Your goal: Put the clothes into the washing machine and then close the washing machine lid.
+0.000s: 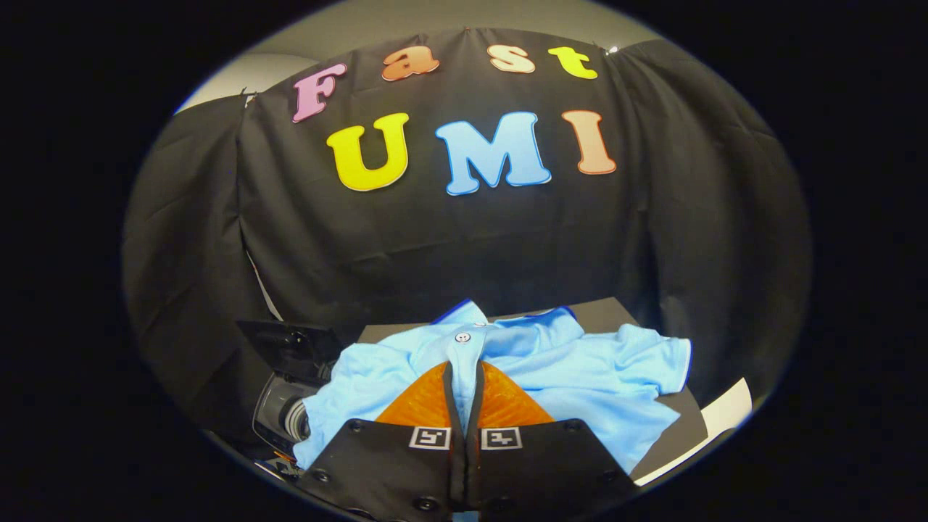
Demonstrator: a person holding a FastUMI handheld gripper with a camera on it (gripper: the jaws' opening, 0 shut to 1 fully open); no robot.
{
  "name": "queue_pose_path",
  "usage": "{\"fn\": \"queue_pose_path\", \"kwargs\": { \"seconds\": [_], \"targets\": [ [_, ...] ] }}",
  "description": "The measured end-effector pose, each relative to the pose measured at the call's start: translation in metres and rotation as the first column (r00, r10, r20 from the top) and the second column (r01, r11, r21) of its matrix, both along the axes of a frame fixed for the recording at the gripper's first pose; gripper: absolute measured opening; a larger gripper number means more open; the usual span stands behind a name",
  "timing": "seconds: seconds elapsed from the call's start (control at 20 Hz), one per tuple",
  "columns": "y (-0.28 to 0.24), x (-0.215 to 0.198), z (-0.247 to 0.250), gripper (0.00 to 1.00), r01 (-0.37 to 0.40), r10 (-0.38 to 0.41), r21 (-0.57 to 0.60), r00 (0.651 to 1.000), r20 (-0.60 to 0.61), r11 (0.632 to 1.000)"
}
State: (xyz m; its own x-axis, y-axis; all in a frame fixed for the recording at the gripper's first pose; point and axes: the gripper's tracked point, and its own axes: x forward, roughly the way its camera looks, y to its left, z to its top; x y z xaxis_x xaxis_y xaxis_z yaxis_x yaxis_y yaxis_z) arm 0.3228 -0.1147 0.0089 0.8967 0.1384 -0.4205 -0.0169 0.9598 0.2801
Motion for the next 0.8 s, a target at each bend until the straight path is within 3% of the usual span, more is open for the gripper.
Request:
{"fn": "queue_pose_path", "kwargs": {
  "seconds": [0.3,0.8],
  "targets": [
    [0.024,0.003,0.059,0.01,-0.029,0.028,0.005,0.993,0.112,1.0],
    [0.067,0.004,0.101,0.01,-0.084,0.08,0.014,0.98,0.184,0.996]
  ]
}}
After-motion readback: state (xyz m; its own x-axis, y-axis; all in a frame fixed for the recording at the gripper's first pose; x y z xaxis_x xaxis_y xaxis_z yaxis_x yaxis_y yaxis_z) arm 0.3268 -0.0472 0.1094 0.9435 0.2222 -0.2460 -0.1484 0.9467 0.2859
